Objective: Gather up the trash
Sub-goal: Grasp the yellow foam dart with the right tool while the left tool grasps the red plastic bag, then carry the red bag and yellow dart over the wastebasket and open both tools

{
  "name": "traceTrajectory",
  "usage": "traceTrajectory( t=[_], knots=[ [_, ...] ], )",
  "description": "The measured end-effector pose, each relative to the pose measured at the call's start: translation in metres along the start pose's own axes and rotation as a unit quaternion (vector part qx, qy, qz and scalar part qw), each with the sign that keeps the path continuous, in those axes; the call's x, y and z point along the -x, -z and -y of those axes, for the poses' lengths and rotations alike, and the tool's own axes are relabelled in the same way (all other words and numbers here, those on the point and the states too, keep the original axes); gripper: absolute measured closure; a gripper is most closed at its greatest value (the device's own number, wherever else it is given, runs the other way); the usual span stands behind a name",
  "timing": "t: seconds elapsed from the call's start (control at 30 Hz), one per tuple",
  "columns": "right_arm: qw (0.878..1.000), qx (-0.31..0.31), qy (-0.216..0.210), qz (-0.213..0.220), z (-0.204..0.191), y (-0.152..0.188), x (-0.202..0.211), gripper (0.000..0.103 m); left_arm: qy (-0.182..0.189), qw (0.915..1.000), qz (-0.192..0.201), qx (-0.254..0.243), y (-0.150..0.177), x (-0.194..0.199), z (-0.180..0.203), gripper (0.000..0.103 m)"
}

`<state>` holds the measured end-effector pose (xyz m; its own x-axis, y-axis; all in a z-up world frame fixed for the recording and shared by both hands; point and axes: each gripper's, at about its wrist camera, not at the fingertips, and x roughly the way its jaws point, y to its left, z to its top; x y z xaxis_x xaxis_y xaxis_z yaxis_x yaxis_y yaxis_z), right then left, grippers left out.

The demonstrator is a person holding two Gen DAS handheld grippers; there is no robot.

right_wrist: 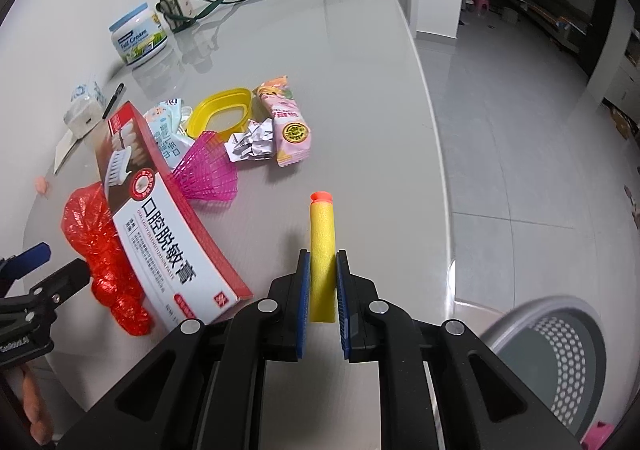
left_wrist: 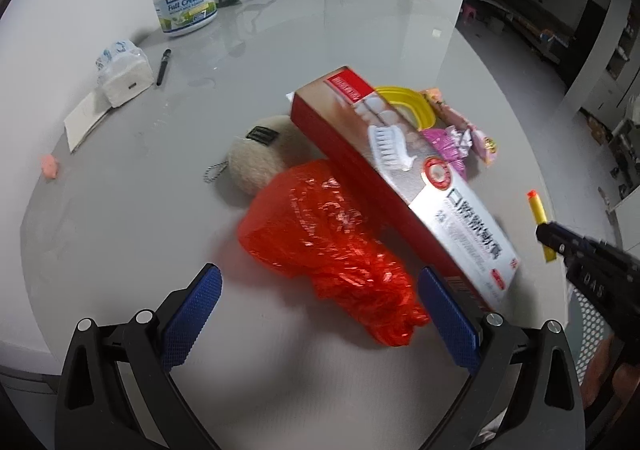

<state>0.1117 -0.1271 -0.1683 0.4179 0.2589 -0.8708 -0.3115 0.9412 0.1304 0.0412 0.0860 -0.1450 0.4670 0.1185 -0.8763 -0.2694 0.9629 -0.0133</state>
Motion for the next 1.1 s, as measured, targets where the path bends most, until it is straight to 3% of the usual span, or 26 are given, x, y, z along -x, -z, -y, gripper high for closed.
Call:
traceTrajectory(
  t=[0.17, 0.4, 0.43, 0.57, 0.67, 1.1],
  knots=[
    [1.0, -0.017, 0.0, 0.002, 0.0, 0.013, 0.013, 0.09, -0.003, 0.9999, 0.01, 0.004, -0.001, -0.003, 0.01, 0.006],
    [0.999, -0.033, -0.003, 0.002, -0.006, 0.028, 0.028, 0.091, -0.008, 0.9996, -0.017, 0.019, 0.008, -0.03, 0.01, 0.008],
    [0.999, -0.034, -0.003, 0.002, -0.007, 0.029, 0.029, 0.091, -0.008, 0.9996, -0.016, 0.021, 0.008, -0.032, 0.008, 0.012],
    [0.999, -0.039, -0.003, 0.0, -0.012, 0.036, 0.035, 0.091, -0.001, 0.9995, -0.031, 0.007, 0.01, -0.04, 0.005, 0.049],
    [0.999, -0.044, -0.002, 0.0, -0.014, 0.038, 0.039, 0.091, 0.016, 0.999, -0.04, 0.011, 0.012, -0.04, -0.003, 0.058],
    [0.997, -0.076, -0.002, 0.012, -0.027, 0.039, 0.07, 0.091, 0.01, 0.9987, -0.004, -0.049, -0.002, 0.03, -0.046, 0.058]
  ],
)
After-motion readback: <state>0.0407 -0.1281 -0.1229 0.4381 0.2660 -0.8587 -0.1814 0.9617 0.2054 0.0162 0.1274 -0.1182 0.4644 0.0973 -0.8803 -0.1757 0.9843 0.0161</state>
